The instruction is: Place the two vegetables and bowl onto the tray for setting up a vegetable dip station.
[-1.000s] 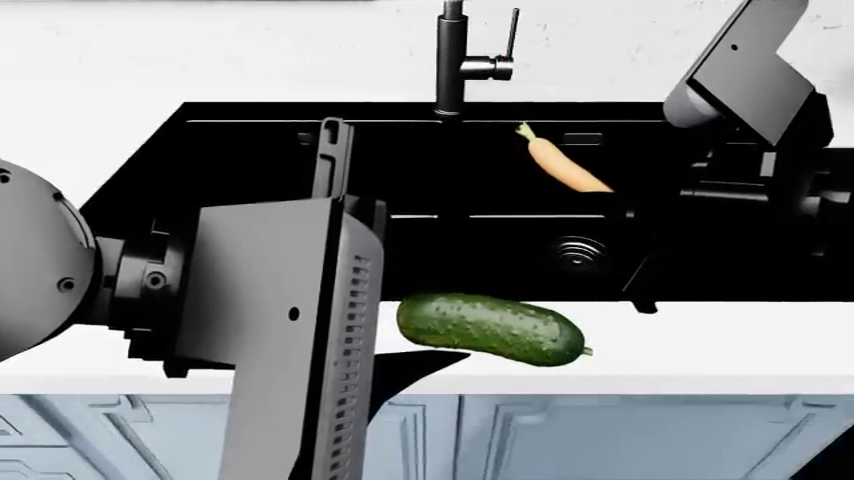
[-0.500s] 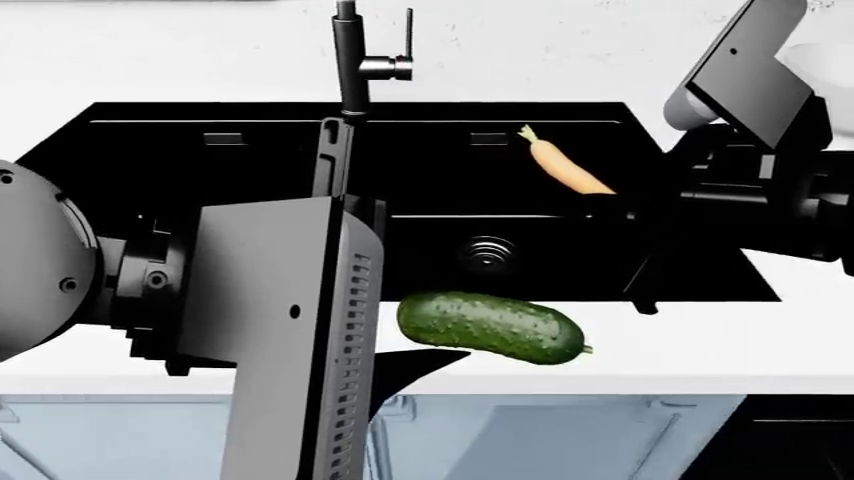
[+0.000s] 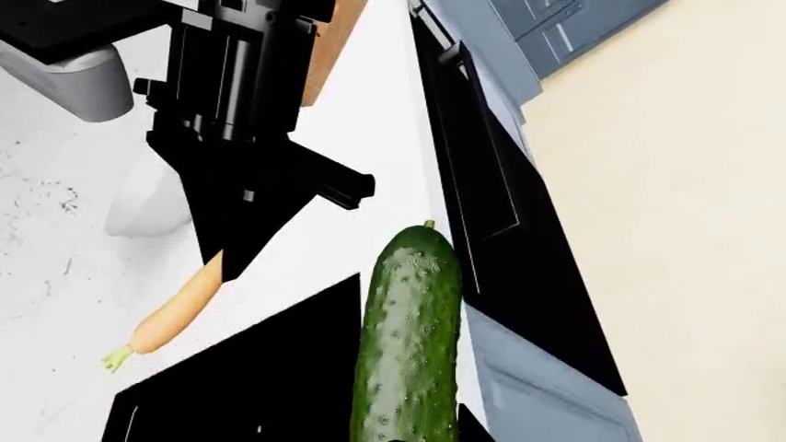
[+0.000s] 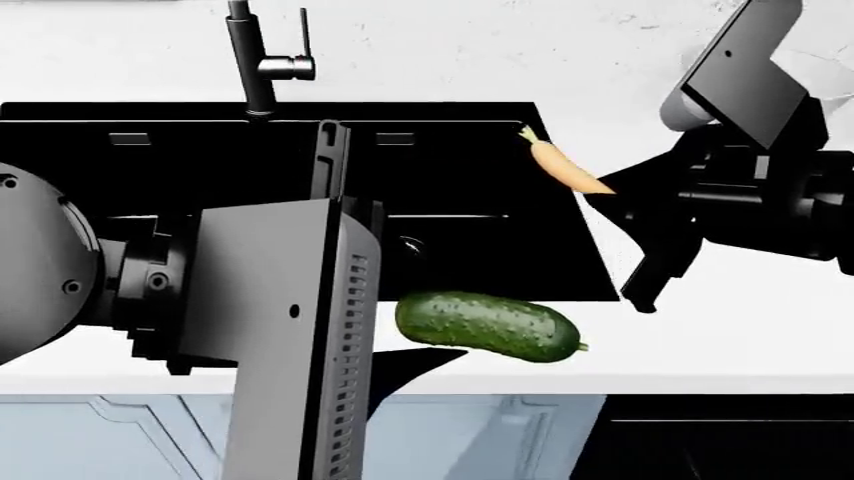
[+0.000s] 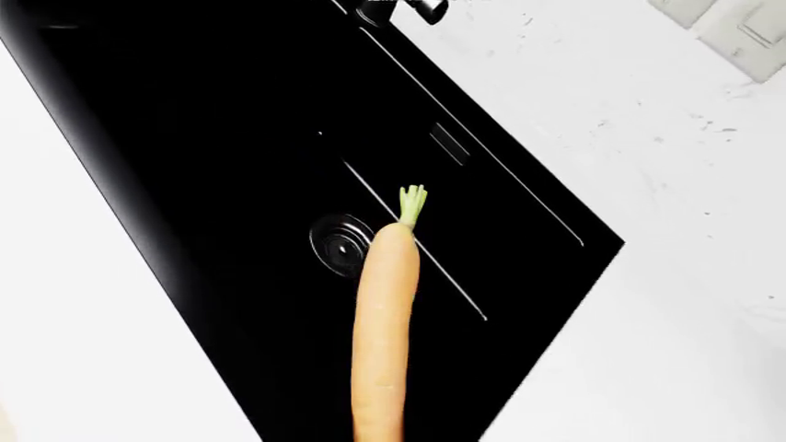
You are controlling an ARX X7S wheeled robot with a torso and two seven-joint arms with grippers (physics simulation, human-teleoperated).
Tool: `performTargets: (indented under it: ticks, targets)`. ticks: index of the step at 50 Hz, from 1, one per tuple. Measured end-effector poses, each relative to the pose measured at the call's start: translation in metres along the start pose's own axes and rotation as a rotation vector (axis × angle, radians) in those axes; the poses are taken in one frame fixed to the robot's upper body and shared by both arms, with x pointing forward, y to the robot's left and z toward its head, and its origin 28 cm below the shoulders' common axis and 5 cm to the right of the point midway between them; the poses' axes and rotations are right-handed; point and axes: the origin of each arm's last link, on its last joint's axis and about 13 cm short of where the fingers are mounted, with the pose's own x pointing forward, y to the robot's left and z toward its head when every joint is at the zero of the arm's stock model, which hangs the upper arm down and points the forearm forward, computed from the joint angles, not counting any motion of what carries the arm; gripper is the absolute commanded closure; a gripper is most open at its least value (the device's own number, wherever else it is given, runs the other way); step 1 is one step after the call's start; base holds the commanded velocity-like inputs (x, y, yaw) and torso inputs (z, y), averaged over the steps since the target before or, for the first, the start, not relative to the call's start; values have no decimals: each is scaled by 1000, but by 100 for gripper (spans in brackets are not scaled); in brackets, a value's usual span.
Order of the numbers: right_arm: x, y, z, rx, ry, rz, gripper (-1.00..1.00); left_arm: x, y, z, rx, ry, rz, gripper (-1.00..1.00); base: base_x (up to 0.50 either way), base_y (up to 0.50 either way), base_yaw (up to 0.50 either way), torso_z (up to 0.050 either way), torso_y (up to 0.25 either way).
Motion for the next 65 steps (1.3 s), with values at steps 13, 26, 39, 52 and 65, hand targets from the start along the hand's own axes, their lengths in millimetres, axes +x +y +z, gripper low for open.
performTargets:
  ticks: [13,26,39,52,65]
  targets:
    - [-1,0,-2,2,5,-3,100,1,0,0,4,0,0,100,0,-500,0,1,1]
    - [0,0,-3,4,11,-2,100,1,0,-2,3,0,3,100,0,-500,0,0,1]
    - [1,0,-3,2,15,-5,100,1,-1,-4,1,3,7,100,0,-500,0,0,1]
    - [-4,-1,0,-5,15,-16,100,0,0,-2,9,9,10,100,0,-500,0,1,0]
    - [-8,-1,-1,-5,17,-27,100,-1,-1,0,16,12,11,100,0,-500,0,0,1]
